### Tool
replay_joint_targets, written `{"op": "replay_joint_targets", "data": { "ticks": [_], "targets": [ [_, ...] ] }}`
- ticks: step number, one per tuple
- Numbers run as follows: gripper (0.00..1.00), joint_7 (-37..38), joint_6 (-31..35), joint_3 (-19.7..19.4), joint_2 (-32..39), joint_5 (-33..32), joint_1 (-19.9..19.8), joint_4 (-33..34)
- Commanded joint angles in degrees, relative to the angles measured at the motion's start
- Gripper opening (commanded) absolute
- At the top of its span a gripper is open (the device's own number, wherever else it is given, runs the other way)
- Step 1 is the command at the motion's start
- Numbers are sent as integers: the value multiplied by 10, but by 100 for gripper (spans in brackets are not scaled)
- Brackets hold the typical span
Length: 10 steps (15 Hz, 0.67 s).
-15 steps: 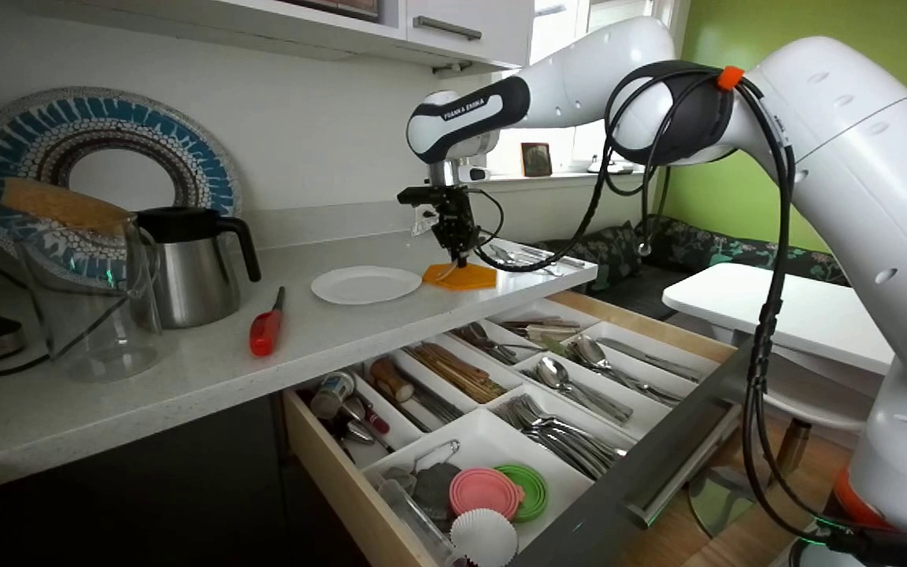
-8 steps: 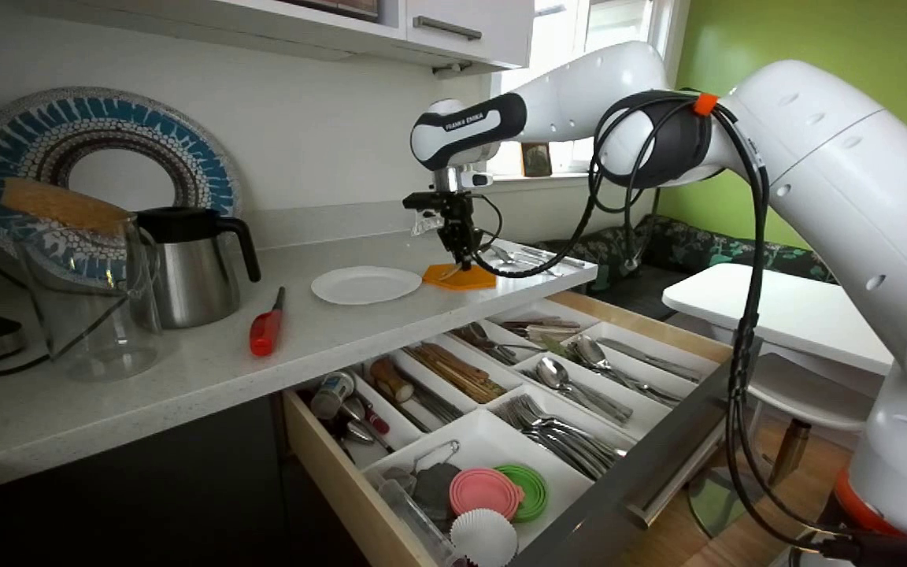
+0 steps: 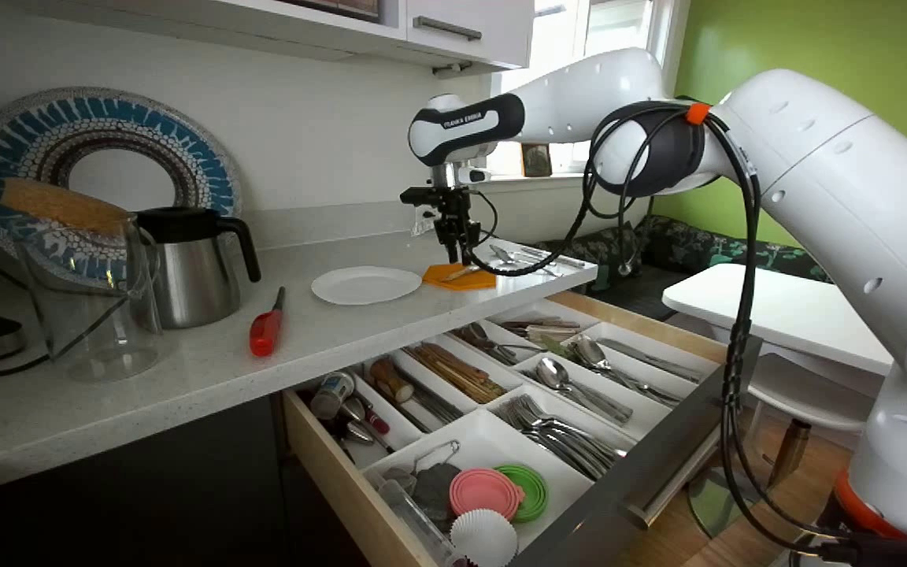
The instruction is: Remove the kitchen brush from the drawer and put it on the yellow trivet
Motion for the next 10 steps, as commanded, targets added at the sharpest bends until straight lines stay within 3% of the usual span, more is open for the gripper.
{"op": "replay_joint_targets", "data": {
  "ticks": [1, 5, 10],
  "targets": [
    [76, -35, -23, 6, -23, -2, 1, 5],
    [100, -151, 5, 8, -123, -44, 22, -107],
    [100, -297, 16, 23, -231, -66, 25, -220]
  ]
}}
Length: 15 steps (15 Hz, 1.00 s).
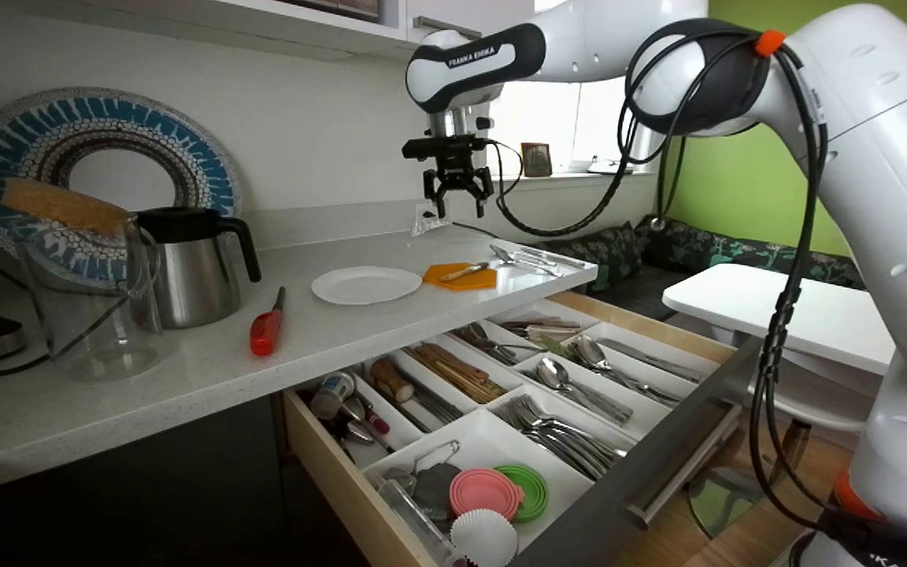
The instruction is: Remove the kitchen brush from the drawer and put it on the yellow trivet
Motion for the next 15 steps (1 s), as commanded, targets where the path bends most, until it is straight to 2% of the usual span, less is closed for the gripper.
{"op": "replay_joint_targets", "data": {
  "ticks": [1, 10, 15],
  "targets": [
    [100, -100, 19, 17, -107, -14, -3, -136],
    [100, -323, 31, 54, -275, -42, 7, -359],
    [100, -431, 71, 81, -368, -73, 5, -497]
  ]
}}
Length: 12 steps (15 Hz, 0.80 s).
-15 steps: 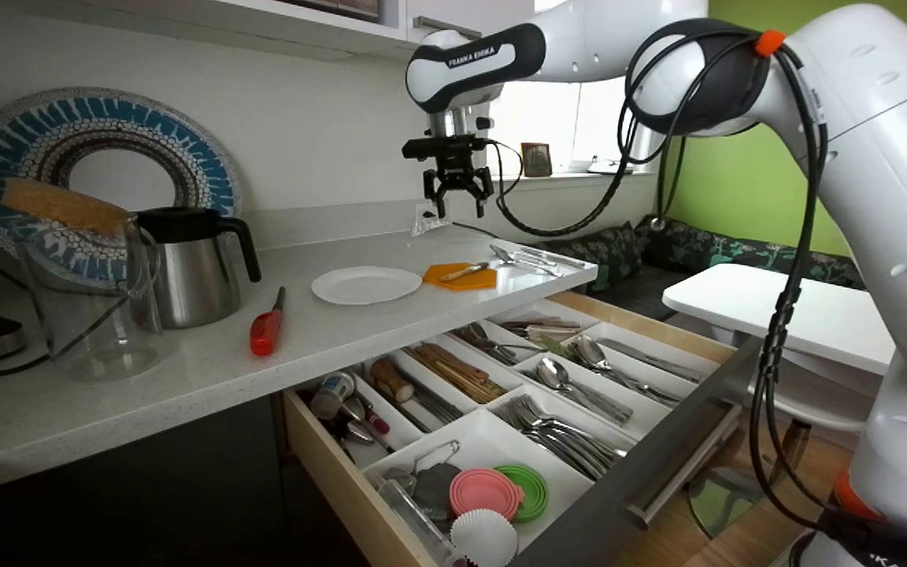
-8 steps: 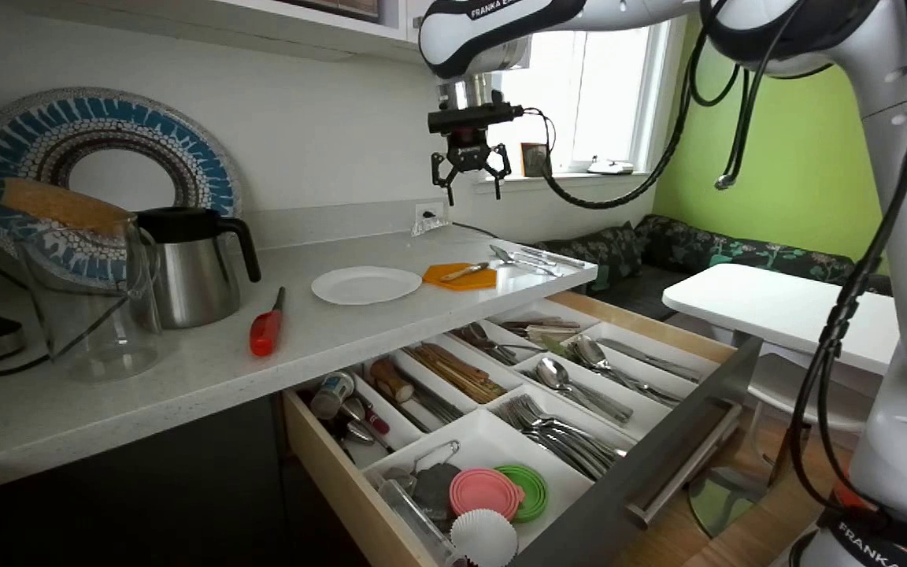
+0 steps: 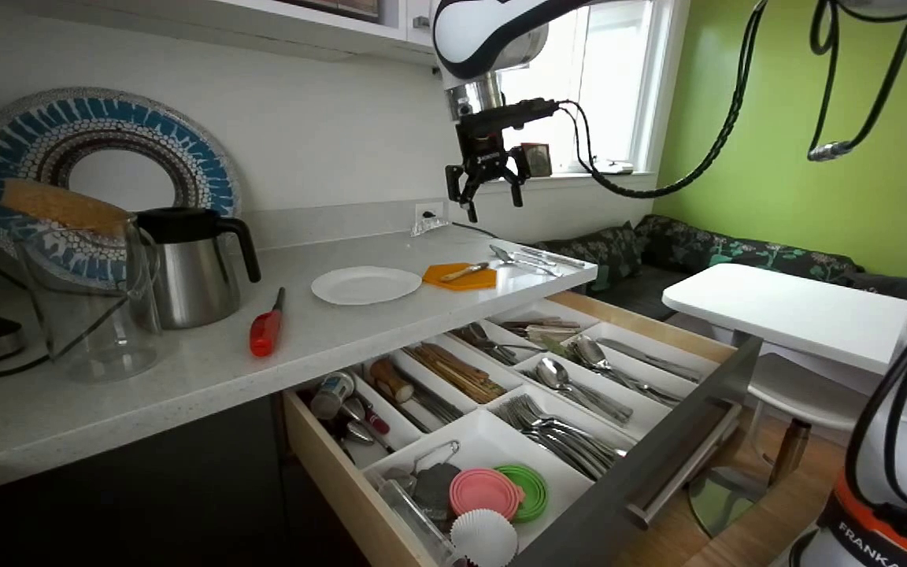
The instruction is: Remove the kitchen brush from the drawer and put it on the yellow trivet
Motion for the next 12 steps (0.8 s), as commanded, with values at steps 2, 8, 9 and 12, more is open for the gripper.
{"op": "replay_joint_targets", "data": {
  "ticks": [2, 8, 9, 12],
  "targets": [
    [100, -86, 85, 25, -120, -38, -3, -170],
    [100, -116, 164, 52, -164, -39, -11, -232],
    [100, -119, 173, 55, -181, -39, -12, -252],
    [100, -125, 178, 57, -201, -39, -13, -271]
  ]
}}
